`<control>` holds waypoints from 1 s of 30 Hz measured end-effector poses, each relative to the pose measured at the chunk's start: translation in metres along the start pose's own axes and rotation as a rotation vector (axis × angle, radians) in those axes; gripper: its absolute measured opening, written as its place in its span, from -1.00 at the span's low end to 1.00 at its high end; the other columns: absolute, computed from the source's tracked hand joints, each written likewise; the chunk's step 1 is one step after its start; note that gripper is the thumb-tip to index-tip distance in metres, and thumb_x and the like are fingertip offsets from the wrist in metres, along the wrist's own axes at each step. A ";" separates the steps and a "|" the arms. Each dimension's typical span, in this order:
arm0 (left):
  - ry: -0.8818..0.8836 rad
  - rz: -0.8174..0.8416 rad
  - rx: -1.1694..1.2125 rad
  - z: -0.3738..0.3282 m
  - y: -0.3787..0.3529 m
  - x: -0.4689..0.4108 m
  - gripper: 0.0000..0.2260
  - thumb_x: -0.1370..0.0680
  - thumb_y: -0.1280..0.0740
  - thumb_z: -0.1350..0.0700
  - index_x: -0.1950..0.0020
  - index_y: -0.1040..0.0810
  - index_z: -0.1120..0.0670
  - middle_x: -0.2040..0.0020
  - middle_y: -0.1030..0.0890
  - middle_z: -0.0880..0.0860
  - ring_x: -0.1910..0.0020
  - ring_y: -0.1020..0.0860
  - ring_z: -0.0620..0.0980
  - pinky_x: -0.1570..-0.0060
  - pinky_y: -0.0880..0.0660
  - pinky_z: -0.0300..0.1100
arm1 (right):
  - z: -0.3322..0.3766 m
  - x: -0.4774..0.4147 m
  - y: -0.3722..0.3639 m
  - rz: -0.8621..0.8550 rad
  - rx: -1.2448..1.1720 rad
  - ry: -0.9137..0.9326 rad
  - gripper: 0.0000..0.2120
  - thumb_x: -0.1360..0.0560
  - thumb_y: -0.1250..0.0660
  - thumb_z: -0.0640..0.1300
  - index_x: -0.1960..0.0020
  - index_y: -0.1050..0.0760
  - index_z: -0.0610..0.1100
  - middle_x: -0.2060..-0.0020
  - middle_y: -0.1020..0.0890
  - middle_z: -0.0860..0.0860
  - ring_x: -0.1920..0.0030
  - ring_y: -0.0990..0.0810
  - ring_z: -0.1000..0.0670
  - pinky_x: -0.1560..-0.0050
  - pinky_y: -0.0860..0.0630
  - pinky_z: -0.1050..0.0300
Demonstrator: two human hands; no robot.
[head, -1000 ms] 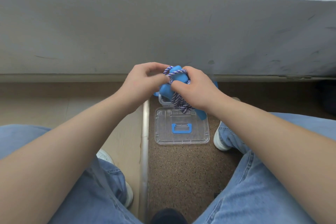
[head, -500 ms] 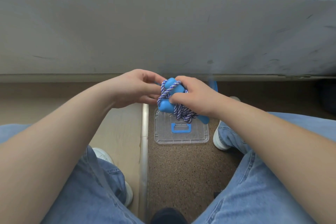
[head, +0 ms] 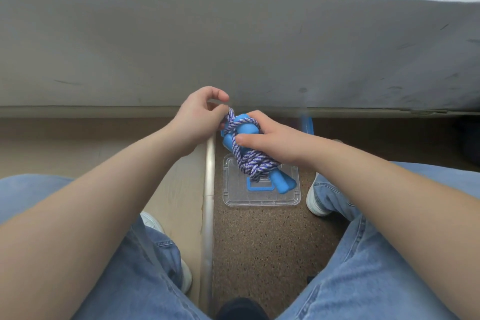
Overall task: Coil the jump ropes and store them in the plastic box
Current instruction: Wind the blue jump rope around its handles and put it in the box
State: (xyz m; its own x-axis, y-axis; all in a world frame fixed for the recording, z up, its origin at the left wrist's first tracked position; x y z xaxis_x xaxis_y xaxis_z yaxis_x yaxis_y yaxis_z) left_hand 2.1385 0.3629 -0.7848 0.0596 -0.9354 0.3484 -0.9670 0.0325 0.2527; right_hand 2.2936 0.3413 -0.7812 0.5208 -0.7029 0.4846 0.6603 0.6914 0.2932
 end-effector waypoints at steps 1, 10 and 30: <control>0.007 0.050 -0.018 0.001 -0.005 0.001 -0.86 -0.60 -0.25 0.24 0.04 -0.49 0.01 0.19 -0.62 0.14 0.31 -0.50 0.03 0.13 -0.51 -0.06 | -0.002 0.001 0.000 -0.008 0.068 -0.001 -0.73 -0.57 -0.37 0.07 -0.21 -0.41 0.06 -0.04 -0.63 0.03 -0.03 -0.63 0.06 -0.11 -0.55 0.03; 0.063 0.135 0.016 0.007 -0.012 0.001 -0.82 -0.63 -0.30 -0.01 0.03 -0.61 0.05 0.36 -0.44 -0.03 0.46 -0.35 -0.11 0.42 -0.30 -0.27 | 0.001 0.003 0.013 -0.156 0.283 0.039 -0.78 -0.52 -0.36 0.16 -0.08 -0.45 0.10 0.08 -0.64 0.12 0.06 -0.62 0.11 0.04 -0.54 0.10; 0.077 -0.045 0.133 0.008 -0.010 -0.010 -0.66 -0.68 -0.21 0.01 0.21 -0.61 0.09 0.35 -0.56 0.01 0.46 -0.45 -0.10 0.40 -0.39 -0.28 | 0.013 0.007 -0.006 -0.131 0.229 0.105 -0.81 -0.58 -0.29 0.14 -0.16 -0.38 0.16 0.13 -0.62 0.12 0.16 -0.59 0.12 0.12 -0.49 0.16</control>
State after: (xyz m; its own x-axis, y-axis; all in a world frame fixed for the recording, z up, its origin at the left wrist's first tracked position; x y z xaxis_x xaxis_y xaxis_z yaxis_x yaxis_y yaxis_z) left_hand 2.1452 0.3688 -0.7983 0.1171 -0.9051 0.4087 -0.9869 -0.0602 0.1495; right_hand 2.2861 0.3343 -0.7692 0.5002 -0.7938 0.3460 0.5924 0.6051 0.5319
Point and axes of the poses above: each hand's wrist, its own x-axis away from the middle knuckle, its own y-axis out of the back of the hand, z = x × y, the point moved 7 cm from there along -x, towards the middle knuckle
